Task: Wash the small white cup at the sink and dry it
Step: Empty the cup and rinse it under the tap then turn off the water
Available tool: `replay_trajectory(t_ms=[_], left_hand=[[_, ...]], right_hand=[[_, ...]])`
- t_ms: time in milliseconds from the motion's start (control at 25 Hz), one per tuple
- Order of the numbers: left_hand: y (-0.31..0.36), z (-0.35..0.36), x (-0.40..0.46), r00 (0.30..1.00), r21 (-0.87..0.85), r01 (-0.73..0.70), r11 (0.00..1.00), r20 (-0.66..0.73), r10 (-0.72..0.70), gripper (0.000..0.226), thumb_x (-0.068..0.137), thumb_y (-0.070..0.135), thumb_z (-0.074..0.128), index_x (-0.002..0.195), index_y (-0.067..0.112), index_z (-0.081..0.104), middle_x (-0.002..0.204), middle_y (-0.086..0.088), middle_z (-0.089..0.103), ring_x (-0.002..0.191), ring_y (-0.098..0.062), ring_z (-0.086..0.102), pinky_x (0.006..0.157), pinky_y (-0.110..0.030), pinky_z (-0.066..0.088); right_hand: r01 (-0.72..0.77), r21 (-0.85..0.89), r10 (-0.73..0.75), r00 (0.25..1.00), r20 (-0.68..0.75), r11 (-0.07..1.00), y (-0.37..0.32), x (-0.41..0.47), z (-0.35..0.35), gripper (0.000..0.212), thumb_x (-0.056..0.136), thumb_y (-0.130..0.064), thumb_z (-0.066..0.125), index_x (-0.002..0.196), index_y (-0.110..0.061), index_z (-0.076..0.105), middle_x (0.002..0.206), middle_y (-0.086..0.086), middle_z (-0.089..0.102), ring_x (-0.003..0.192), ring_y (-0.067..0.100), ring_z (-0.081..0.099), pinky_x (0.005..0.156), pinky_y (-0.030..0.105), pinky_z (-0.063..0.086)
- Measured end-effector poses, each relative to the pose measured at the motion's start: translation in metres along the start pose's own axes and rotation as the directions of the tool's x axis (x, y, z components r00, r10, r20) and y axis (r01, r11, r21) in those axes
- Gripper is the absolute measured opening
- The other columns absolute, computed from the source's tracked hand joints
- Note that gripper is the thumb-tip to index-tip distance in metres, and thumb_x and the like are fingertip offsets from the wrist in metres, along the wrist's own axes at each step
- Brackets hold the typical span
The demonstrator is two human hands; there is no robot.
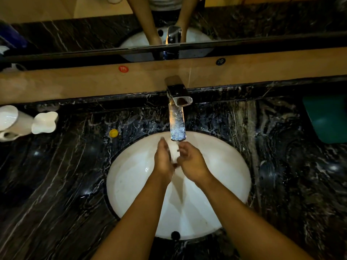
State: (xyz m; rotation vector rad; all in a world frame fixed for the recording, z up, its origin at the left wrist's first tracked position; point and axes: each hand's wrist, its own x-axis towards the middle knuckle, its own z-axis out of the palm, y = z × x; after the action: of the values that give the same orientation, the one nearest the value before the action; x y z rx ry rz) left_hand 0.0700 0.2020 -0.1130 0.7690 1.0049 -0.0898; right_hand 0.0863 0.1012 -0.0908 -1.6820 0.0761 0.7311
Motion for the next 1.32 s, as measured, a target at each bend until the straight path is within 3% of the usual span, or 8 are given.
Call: replay_trajectory(t_ms=[240, 360, 480, 600, 760, 880, 1160, 1320], left_hand=[[0.007, -0.003, 0.001, 0.996, -0.057, 0.081, 0.995, 0.039, -0.079, 0.024, 0.097, 0.03, 0.055, 0.107, 0.01, 0.065, 0.079, -0.012, 0.069, 0.064, -0.026, 0.066, 0.056, -0.03, 0.048], [-0.005, -0.006, -0.003, 1.0, -0.096, 0.011, 0.995, -0.003, -0.011, 0.024, 0.098, 0.005, 0.055, 0.12, 0.002, 0.062, 0.106, -0.027, 0.07, 0.089, -0.041, 0.068, 0.059, -0.038, 0.054], [-0.015, -0.01, -0.008, 0.998, -0.072, -0.059, 0.996, -0.024, 0.058, 0.023, 0.092, 0.005, 0.068, 0.115, 0.007, 0.071, 0.103, -0.017, 0.078, 0.09, -0.036, 0.075, 0.064, -0.044, 0.062], [-0.02, -0.015, -0.006, 0.96, 0.25, -0.245, 0.937, -0.075, 0.271, 0.014, 0.09, 0.023, 0.075, 0.102, 0.016, 0.076, 0.09, -0.005, 0.08, 0.083, -0.027, 0.075, 0.065, -0.036, 0.06], [-0.015, -0.014, -0.003, 0.944, 0.568, -0.276, 0.775, 0.009, 0.329, 0.012, 0.097, 0.021, 0.062, 0.103, 0.017, 0.071, 0.103, -0.008, 0.076, 0.092, -0.026, 0.07, 0.077, -0.037, 0.058], [-0.005, -0.022, -0.003, 0.961, 0.642, -0.143, 0.754, -0.092, 0.261, 0.027, 0.093, 0.0, 0.051, 0.104, 0.016, 0.07, 0.114, -0.015, 0.072, 0.103, -0.034, 0.068, 0.093, -0.047, 0.058], [0.066, 0.015, -0.041, 0.87, 0.586, -0.373, 0.72, -0.049, 0.49, 0.054, 0.099, 0.05, 0.044, 0.065, 0.016, 0.067, 0.054, 0.003, 0.059, 0.057, -0.019, 0.054, 0.06, -0.031, 0.04], [0.11, 0.06, -0.073, 0.86, 0.557, -0.479, 0.679, 0.142, 0.49, 0.071, 0.084, 0.074, 0.046, 0.066, 0.008, 0.068, 0.052, 0.002, 0.062, 0.044, -0.01, 0.052, 0.049, -0.023, 0.043]], right_hand=[[0.193, -0.228, -0.225, 0.966, -0.126, 0.954, 0.012, -0.009, -0.004, 0.039, 0.088, 0.01, 0.056, 0.108, -0.015, 0.077, 0.12, -0.003, 0.067, 0.112, 0.011, 0.062, 0.083, 0.001, 0.044], [0.141, -0.201, -0.202, 0.924, -0.326, 0.969, 0.01, -0.005, -0.011, 0.033, 0.093, -0.003, 0.062, 0.124, -0.014, 0.062, 0.122, 0.003, 0.053, 0.11, 0.018, 0.059, 0.096, 0.02, 0.05], [-0.229, 0.161, 0.242, 0.968, -0.066, 0.96, 0.005, 0.003, -0.018, 0.045, 0.097, -0.011, 0.063, 0.139, -0.01, 0.047, 0.116, 0.012, 0.065, 0.102, 0.036, 0.071, 0.085, 0.049, 0.062], [-0.321, 0.169, 0.31, 0.947, 0.089, 0.932, 0.002, 0.001, -0.021, 0.027, 0.099, -0.008, 0.059, 0.123, 0.003, 0.06, 0.109, 0.026, 0.071, 0.086, 0.042, 0.076, 0.074, 0.053, 0.064], [-0.116, -0.331, 0.07, 0.986, -0.149, 0.936, 0.004, -0.005, -0.014, 0.02, 0.102, -0.025, 0.055, 0.112, -0.008, 0.057, 0.097, 0.017, 0.071, 0.07, 0.033, 0.076, 0.063, 0.046, 0.064], [-0.137, -0.802, -0.106, 0.965, -0.241, 0.582, 0.005, -0.007, -0.023, 0.027, 0.1, -0.031, 0.053, 0.114, -0.009, 0.053, 0.1, 0.017, 0.071, 0.088, 0.037, 0.07, 0.063, 0.033, 0.047], [-0.162, -0.824, -0.141, 0.95, -0.28, 0.543, -0.013, -0.019, -0.04, 0.032, 0.099, -0.031, 0.053, 0.118, -0.005, 0.051, 0.106, 0.021, 0.07, 0.095, 0.042, 0.067, 0.065, 0.036, 0.042], [-0.174, -0.662, -0.071, 0.942, -0.327, 0.729, -0.025, -0.034, -0.042, 0.031, 0.099, -0.029, 0.05, 0.117, -0.004, 0.055, 0.105, 0.02, 0.07, 0.085, 0.038, 0.072, 0.069, 0.037, 0.058]])
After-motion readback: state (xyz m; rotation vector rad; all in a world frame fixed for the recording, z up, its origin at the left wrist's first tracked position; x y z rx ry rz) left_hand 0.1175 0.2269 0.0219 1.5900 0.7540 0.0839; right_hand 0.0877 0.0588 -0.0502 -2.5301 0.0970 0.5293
